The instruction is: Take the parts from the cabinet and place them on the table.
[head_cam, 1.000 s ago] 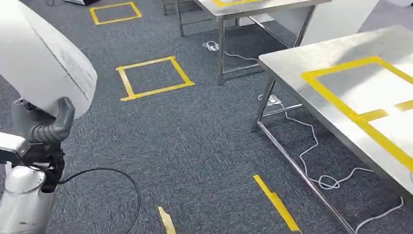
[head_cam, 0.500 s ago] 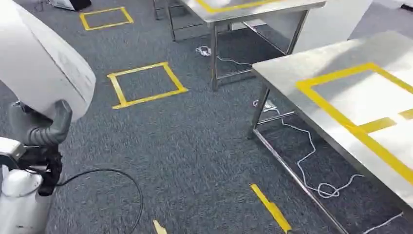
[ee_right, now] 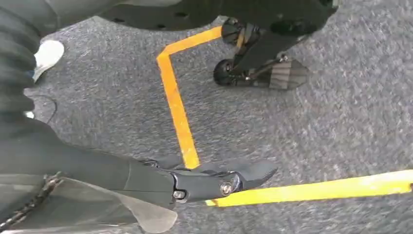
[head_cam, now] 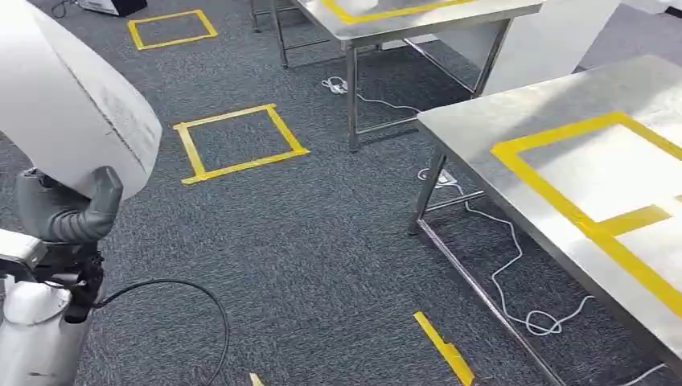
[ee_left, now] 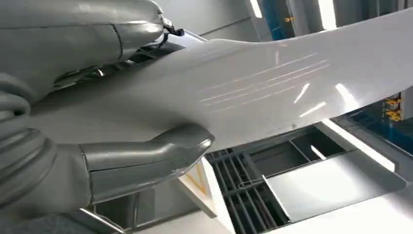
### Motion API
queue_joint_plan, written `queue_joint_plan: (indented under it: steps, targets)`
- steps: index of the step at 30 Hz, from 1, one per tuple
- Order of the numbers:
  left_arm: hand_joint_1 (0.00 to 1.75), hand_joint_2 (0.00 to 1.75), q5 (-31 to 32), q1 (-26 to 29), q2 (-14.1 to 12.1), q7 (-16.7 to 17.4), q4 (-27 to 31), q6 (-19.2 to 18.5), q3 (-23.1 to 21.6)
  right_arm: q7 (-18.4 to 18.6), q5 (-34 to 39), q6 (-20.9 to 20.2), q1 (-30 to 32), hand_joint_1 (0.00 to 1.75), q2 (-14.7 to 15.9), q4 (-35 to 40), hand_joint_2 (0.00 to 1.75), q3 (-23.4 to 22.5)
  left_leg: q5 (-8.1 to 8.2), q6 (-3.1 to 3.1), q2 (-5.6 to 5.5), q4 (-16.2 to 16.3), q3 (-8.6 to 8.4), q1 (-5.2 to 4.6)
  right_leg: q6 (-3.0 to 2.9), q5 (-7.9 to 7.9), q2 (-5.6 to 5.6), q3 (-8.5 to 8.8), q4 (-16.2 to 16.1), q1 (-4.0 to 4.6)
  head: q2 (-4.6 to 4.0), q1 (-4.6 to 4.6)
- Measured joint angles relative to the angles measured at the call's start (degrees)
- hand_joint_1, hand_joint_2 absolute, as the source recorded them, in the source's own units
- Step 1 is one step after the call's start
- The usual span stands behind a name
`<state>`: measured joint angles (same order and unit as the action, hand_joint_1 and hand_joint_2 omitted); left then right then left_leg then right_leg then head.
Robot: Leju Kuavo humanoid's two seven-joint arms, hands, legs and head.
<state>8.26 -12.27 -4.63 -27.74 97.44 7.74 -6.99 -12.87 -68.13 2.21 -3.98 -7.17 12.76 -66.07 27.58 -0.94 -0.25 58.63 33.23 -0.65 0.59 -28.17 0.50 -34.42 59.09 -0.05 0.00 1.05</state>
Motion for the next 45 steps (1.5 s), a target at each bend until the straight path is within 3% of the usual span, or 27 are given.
queue_joint_plan:
  steps: [2, 3, 5, 6, 7, 9, 11, 12, 14, 16, 17, 18, 21, 22, 24, 26, 27, 28, 31, 32, 33, 35, 37, 39, 41, 42, 45]
  targets:
    - [1.75, 1.75, 0.00, -0.05, 0.04, -0.02, 0.09, 0.00, -0.07, 0.00, 0.46, -0.59, -0.05, 0.00, 0.00, 0.00, 1.75, -0.02, 1.40, 0.81, 0.04, 1.35, 0.37, 0.09, -0.77, 0.21, -0.05, 0.61, -0.66, -0.50, 0.00, 0.13]
    - [1.75, 1.75, 0.00, -0.22, 0.02, -0.04, 0.09, 0.00, -0.07, -0.11, 0.70, -0.85, -0.13, 0.00, 0.00, 0.00, 1.75, -0.02, 3.10, 1.12, 0.03, 4.30, 1.57, 0.18, -1.18, 0.08, -0.09, 0.75, -0.66, -0.51, 0.00, 0.48]
    - [1.75, 1.75, 0.00, -0.02, 0.04, -0.04, 0.09, 0.00, -0.09, -0.17, 0.87, -0.94, -0.18, 0.00, 0.00, 0.00, 1.75, -0.02, 7.18, 1.56, 0.04, 13.83, 6.09, 0.60, -1.46, -0.12, -0.07, 0.96, -0.65, -0.46, 0.00, 0.37]
    - [1.75, 1.75, 0.00, 0.13, 0.04, -0.04, 0.09, 0.00, -0.09, -0.20, 0.90, -0.94, -0.17, 0.00, 0.00, 0.00, 1.75, -0.02, 7.99, 1.70, 0.05, 17.30, 7.91, 0.71, -1.51, -0.18, -0.04, 1.03, -0.64, -0.45, 0.00, 0.39]
    - [1.75, 1.75, 0.00, 0.22, 0.04, -0.04, 0.07, 0.00, -0.11, -0.20, 0.90, -0.92, -0.15, 0.00, 0.00, 0.00, 1.75, -0.02, 7.41, 1.73, 0.04, 17.86, 8.43, 0.81, -1.53, -0.22, 0.04, 1.14, -0.64, -0.45, 0.00, 0.39]
    - [1.75, 1.75, 0.00, 0.17, 0.04, -0.04, 0.09, 0.00, -0.11, -0.20, 0.92, -0.92, -0.15, 0.00, 0.00, 0.00, 1.75, -0.02, 2.82, 1.64, 0.04, 12.13, 6.06, 1.00, -1.40, -0.39, 0.34, 1.52, -0.63, -0.47, 0.00, 0.39]
    - [1.75, 1.75, 0.02, 0.08, 0.04, -0.04, 0.09, 0.00, -0.11, -0.20, 0.94, -0.94, -0.23, 0.00, 0.00, 0.00, 1.75, -0.02, -1.87, 1.37, -1.10, 2.35, 1.78, 1.17, -1.04, -0.63, 0.97, 1.94, -0.63, -0.52, 0.00, 0.39]
    - [1.75, 1.75, 0.02, 0.06, 0.04, -0.04, 0.07, 0.00, -0.13, -0.17, 0.90, -1.02, -0.36, 0.00, 0.00, 0.00, 1.75, -0.02, -1.05, 1.34, -2.29, 1.33, 1.08, 1.11, -0.68, -0.69, 1.25, 1.44, -0.48, -0.26, 0.00, 0.33]
    - [1.75, 1.75, 0.11, -0.04, 0.07, -0.04, 0.09, 0.00, -0.15, -0.09, 0.85, -1.03, -0.55, 0.00, 0.00, 0.00, 1.75, -0.02, -0.73, 1.16, -1.70, 0.45, 1.14, 0.91, -0.04, -0.30, 1.64, 0.92, -0.51, -0.53, 0.00, 0.26]
    - [1.75, 1.75, 0.09, -0.14, 0.13, -0.04, 0.09, 0.00, -0.17, 0.04, 0.79, -1.07, -0.43, 0.00, 0.00, 0.00, 1.75, -0.02, -0.97, 0.46, -1.20, -0.13, 0.88, 1.04, 0.78, -0.26, 2.09, 0.93, -0.83, -0.62, 0.00, 0.31]
    - [1.75, 1.75, 0.09, -0.19, 0.28, -0.04, 0.09, 0.00, -0.17, 0.02, 0.74, -1.11, -0.38, 0.00, 0.02, 0.00, 1.75, -0.02, -1.20, 0.14, -0.46, -0.62, 0.50, 1.19, 0.91, -1.02, 1.26, 0.35, -0.03, -0.64, 0.00, 0.26]
    - [1.75, 1.75, 0.09, -0.25, 0.42, -0.09, 0.09, -0.02, -0.17, 0.02, 0.72, -1.11, -0.44, 0.00, 0.02, 0.00, 1.75, -0.02, -1.15, -0.19, -0.21, -0.70, 0.43, 1.19, 1.05, -2.63, 0.49, -0.80, 2.28, -0.49, 0.00, 0.09]
    - [1.75, 1.75, 0.09, -0.22, 0.57, -0.09, 0.09, -0.02, -0.17, 0.06, 0.66, -1.29, -0.46, 0.00, 0.00, 0.00, 1.75, 0.00, -1.03, -0.53, 1.12, -0.63, 0.47, 0.98, 1.36, -7.75, 0.14, -7.14, 15.01, -0.55, 0.00, 0.07]
    - [1.75, 1.75, 0.11, -0.21, 0.63, -0.09, 0.07, -0.02, -0.17, 0.15, 0.59, -1.29, -0.37, 0.00, 0.00, 0.00, 1.75, 0.00, -1.03, -0.54, 1.48, -0.63, 0.44, 0.94, 1.41, -7.63, 0.09, -8.03, 16.54, -0.56, 0.00, 0.11]
    - [1.75, 1.75, 0.11, -0.23, 0.74, -0.09, 0.07, -0.02, -0.24, 0.20, 0.57, -1.27, -0.25, 0.00, 0.02, 0.00, 1.75, -0.02, -0.96, -0.51, 2.22, -0.61, 0.36, 0.93, 1.41, -3.90, -0.11, -5.90, 11.85, -0.55, 0.00, 0.07]
    - [1.75, 1.75, 0.11, -0.25, 0.79, -0.09, 0.07, 0.00, -0.24, 0.20, 0.57, -1.27, -0.33, 0.00, 0.09, 0.00, 1.75, -0.02, -0.78, -0.25, 2.88, -0.44, 0.25, 0.94, 1.13, 0.49, -1.74, -0.93, 2.22, -0.54, 0.00, 0.07]
    - [1.75, 1.75, 0.11, -0.27, 0.76, -0.09, 0.07, 0.00, -0.24, 0.24, 0.57, -1.27, -0.50, 0.00, 0.13, 0.00, 1.75, -0.02, -0.62, 0.04, 3.21, -0.33, 0.29, 0.79, 1.05, -0.46, -3.69, 0.19, -0.02, -0.15, 0.00, 0.07]
    - [1.75, 1.75, 0.11, -0.28, 0.74, -0.09, 0.07, 0.00, -0.24, 0.28, 0.55, -1.27, -0.70, 0.00, 0.13, 0.00, 1.75, -0.02, -0.37, 0.43, 3.43, 0.21, 0.53, 0.33, 0.49, -0.15, -3.47, 0.70, -0.75, 0.03, 0.00, 0.07]
    - [1.75, 1.75, 0.11, -0.29, 0.79, -0.09, 0.07, 0.00, -0.31, 0.44, 0.55, -1.27, -0.56, 0.00, 0.13, 0.00, 1.75, -0.02, -0.39, 0.89, 4.89, 0.06, 0.20, 0.37, -0.24, 0.08, -1.99, 0.42, -0.57, 0.06, 0.00, 0.07]
    - [1.75, 1.75, 0.11, -0.31, 0.81, -0.09, 0.07, 0.00, -0.31, 0.46, 0.55, -1.27, -0.52, 0.00, 0.13, 0.00, 1.75, -0.02, 0.19, 1.30, 4.49, 0.35, 0.26, 0.56, -0.67, 0.36, -1.57, 0.61, -0.77, -0.29, 0.00, 0.13]
    - [1.75, 1.75, 0.13, -0.35, 0.79, -0.09, 0.07, 0.00, -0.37, 0.59, 0.55, -1.29, -0.47, 0.00, 0.13, 0.00, 1.75, -0.02, 1.55, 1.69, 2.68, 1.97, 0.72, 0.74, -0.81, 0.41, -1.13, 0.60, -0.76, -0.35, 0.00, 0.33]
    - [1.75, 1.75, 0.11, -0.27, 0.70, -0.09, 0.04, 0.04, -0.39, 1.16, 0.55, -1.31, -0.63, 0.00, 0.13, 0.00, 1.75, -0.02, 5.98, 2.08, 1.07, 10.38, 4.32, 0.91, -1.21, 0.48, -0.14, 0.60, -0.76, -0.37, 0.00, 0.35]
    - [1.75, 1.75, 0.11, 0.04, 0.72, -0.02, 0.00, 0.04, -0.44, 1.22, 0.52, -1.38, -0.56, 0.00, 0.13, 0.00, 1.75, -0.02, 8.18, 2.14, 0.83, 17.43, 7.60, 0.90, -1.23, 0.49, 0.95, 0.60, -0.75, -0.30, 0.00, 0.33]
    - [1.75, 1.75, 0.11, 0.09, 0.72, 0.00, -0.04, 0.04, -0.44, 1.22, 0.52, -1.42, -0.47, 0.00, 0.13, 0.00, 1.75, -0.02, 5.28, 1.80, 0.68, 14.71, 6.55, 0.89, -1.23, 0.49, 2.12, 0.66, -0.72, -0.28, 0.00, 0.37]
    - [1.75, 1.75, 0.11, -0.01, 0.70, 0.00, -0.04, 0.04, -0.44, 1.22, 0.52, -1.44, -0.48, 0.00, 0.13, 0.00, 1.75, -0.02, -0.09, 1.14, -0.60, 4.82, 1.99, 0.89, -1.20, 0.50, 3.31, 0.89, -0.71, -0.29, 0.00, 0.35]
    - [1.75, 1.75, 0.11, -0.10, 0.68, 0.00, -0.04, 0.04, -0.46, 1.22, 0.52, -1.44, -0.49, 0.00, 0.11, 0.00, 1.75, -0.02, -0.58, 0.76, -2.93, 1.45, 0.49, 0.90, -1.08, 0.53, 3.63, 0.76, -0.71, -0.39, 0.00, 0.28]
    - [1.75, 1.75, 0.20, -0.15, 0.66, 0.09, -0.07, 0.04, -0.48, 1.25, 0.55, -1.44, -0.45, 0.00, 0.07, 0.00, 1.75, -0.02, -0.08, 0.55, -2.45, 0.24, 0.18, 0.68, -0.05, 0.89, 4.83, -0.04, -0.74, -0.58, 0.00, 0.24]
